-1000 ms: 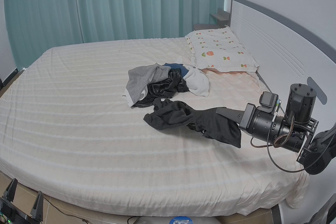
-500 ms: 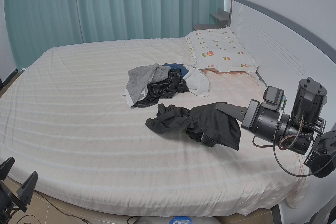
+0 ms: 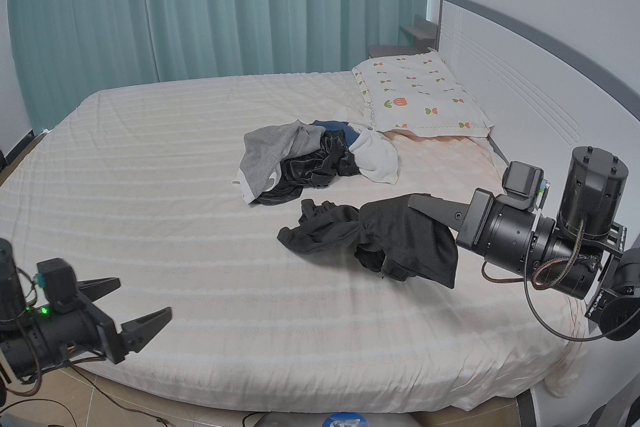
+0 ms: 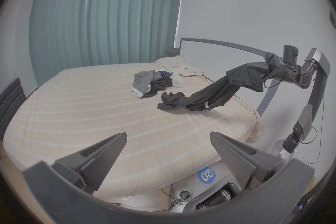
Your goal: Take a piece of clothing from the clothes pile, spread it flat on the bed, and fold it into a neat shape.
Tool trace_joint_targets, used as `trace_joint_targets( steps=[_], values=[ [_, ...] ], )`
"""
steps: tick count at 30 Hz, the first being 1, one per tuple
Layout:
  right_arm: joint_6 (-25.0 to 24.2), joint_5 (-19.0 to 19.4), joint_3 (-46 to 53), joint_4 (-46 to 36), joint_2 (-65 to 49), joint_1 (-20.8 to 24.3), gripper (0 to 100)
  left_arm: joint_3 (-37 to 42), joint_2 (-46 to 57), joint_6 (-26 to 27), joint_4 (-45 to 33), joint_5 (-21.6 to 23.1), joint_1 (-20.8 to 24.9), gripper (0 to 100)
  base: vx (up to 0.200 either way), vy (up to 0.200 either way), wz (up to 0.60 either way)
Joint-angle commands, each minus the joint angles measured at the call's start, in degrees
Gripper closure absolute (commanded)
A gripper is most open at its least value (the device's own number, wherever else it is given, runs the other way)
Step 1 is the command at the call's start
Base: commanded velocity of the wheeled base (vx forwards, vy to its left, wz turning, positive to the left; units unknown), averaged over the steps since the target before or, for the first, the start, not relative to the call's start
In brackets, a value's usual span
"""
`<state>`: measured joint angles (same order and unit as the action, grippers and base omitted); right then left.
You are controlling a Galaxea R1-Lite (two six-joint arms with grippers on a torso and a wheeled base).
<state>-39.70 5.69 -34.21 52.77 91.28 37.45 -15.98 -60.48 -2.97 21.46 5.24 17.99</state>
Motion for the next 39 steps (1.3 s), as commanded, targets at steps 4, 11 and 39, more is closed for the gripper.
trace_joint_targets(
  steps=[4, 11, 39],
  values=[
    [0.2, -1.5, -1.0, -1.4, -2.5, 4.3, 100, -6.7, -43.8, -7.5, 27.2, -5.0, 15.0, 0, 0.0, 0.0, 0.0],
    [0.2, -1.4, -0.3, -1.5, -5.5, 6.0, 100, -16.3, -52.9, -8.0, 29.8, -11.0, 18.0, 0, 0.0, 0.0, 0.0],
    [0.7, -0.7, -5.5, -5.7, -8.8, 6.9, 100, -35.4, -73.9, -12.8, 36.9, -13.2, 18.7, 0, 0.0, 0.0, 0.0]
  ],
)
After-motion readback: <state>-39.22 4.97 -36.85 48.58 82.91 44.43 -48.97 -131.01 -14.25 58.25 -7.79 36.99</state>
